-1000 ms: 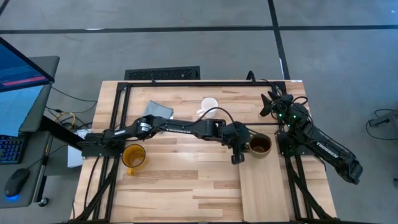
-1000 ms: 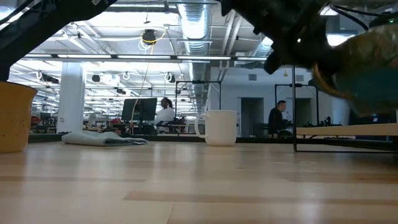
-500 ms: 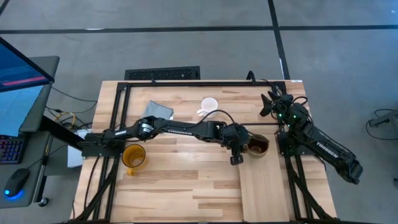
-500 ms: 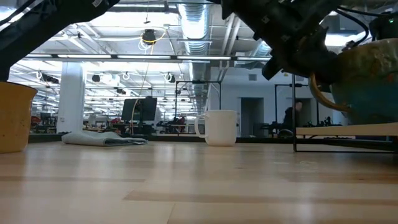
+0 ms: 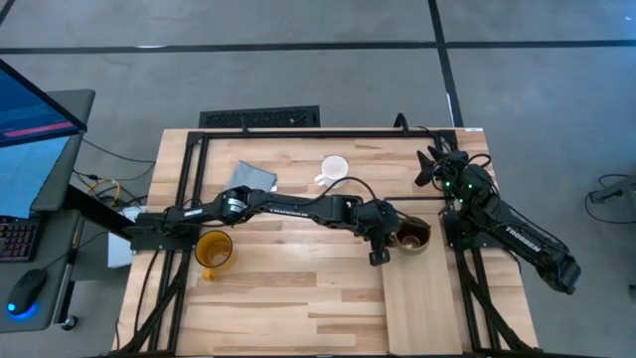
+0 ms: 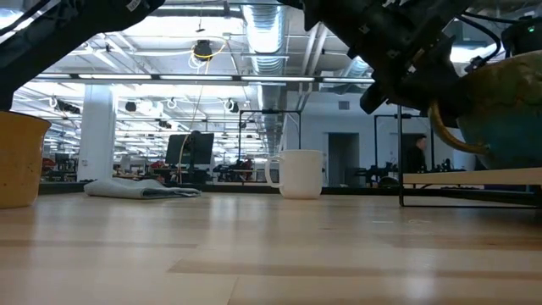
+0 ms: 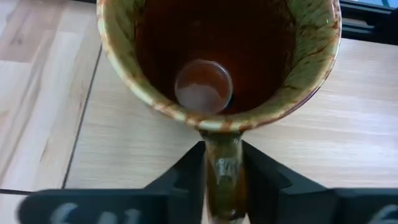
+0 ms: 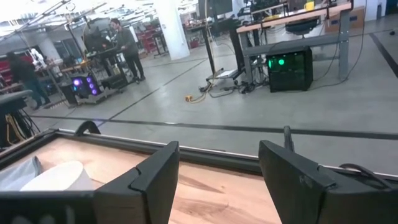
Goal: Stack small to large cups/mugs on shelf
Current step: Put the green patterned mug on the shelf
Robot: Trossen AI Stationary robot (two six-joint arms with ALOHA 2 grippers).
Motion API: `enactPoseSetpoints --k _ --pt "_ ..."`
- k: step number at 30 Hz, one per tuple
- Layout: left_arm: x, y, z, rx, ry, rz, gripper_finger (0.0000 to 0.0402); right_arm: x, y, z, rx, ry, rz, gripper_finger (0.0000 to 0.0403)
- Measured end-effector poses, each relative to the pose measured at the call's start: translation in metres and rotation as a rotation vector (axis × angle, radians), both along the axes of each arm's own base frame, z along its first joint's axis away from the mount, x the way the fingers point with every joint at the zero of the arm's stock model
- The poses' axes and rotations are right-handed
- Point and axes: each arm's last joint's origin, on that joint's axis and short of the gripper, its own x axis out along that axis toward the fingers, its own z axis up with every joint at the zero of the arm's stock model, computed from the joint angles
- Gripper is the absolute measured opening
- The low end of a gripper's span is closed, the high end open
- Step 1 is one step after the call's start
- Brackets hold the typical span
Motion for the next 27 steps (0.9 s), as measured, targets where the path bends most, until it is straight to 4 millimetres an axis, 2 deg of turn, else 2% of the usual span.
enactPoseSetpoints --k 5,27 --pt "0.0002 -0.0004 0.0049 0.003 -0.009 -0.005 0.0109 0.0000 0.0000 0.0000 0.000 0.000 0.000 0.0244" --pt "0.0010 -0.0015 0.0060 -0.019 -0.020 0.016 0.0113 0.0010 -0.0010 -0.0021 0.017 0.019 0.000 0.0244"
